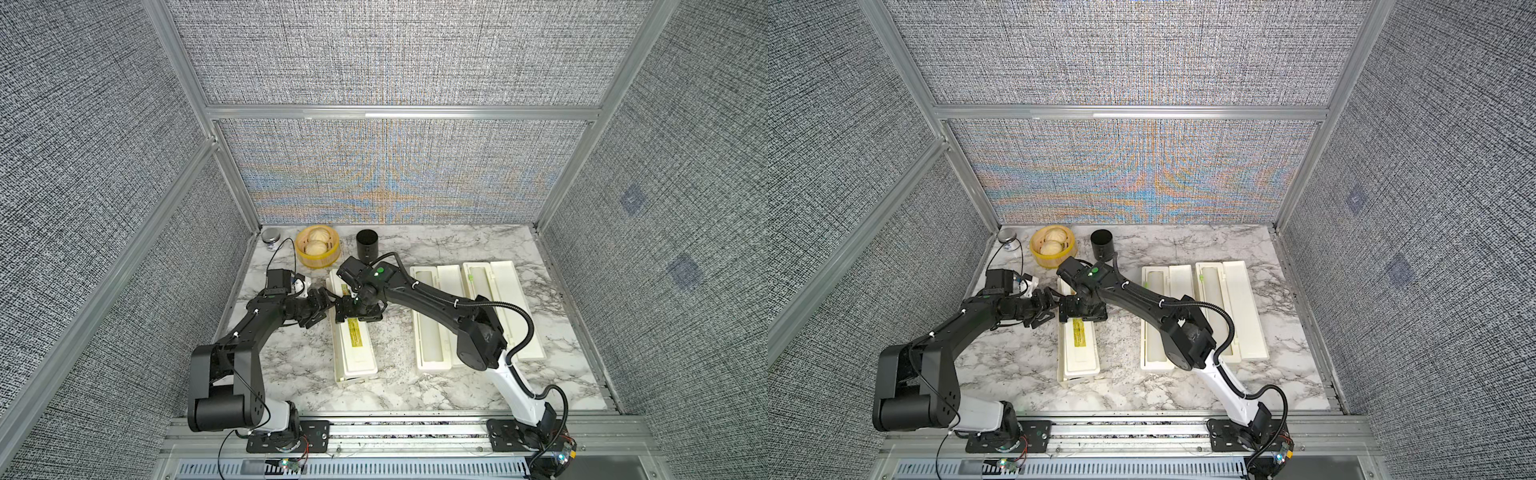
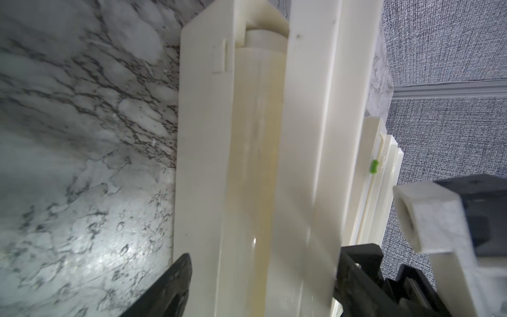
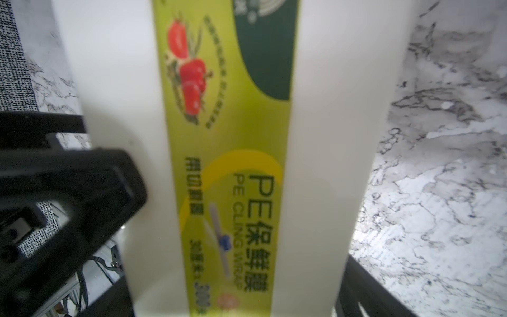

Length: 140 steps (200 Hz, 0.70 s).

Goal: Put plastic wrap rolls into dispensers
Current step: Close the lid on the plastic wrap cutting box.

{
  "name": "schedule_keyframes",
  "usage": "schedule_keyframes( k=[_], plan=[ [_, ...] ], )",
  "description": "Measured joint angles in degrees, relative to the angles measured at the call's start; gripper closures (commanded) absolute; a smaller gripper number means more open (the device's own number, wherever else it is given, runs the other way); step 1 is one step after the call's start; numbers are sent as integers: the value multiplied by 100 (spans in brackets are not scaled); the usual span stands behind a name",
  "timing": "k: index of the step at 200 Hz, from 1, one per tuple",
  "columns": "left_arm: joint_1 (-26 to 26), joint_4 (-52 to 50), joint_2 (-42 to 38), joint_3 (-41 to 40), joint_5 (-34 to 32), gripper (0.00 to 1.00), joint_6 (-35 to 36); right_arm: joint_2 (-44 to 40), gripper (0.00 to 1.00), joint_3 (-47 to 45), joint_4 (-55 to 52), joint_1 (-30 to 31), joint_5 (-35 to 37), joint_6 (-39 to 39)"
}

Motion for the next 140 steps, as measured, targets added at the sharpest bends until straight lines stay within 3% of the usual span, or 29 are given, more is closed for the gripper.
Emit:
schedule_keyframes(
  k=[90,140],
  plan=[
    [11,645,341,-280,129,25,-166,24,1,-105,42,-17,-256,-20],
    [2,684,511,-271,188,29,-101,-179,1,-369,297,-17,-590,-44]
  ],
)
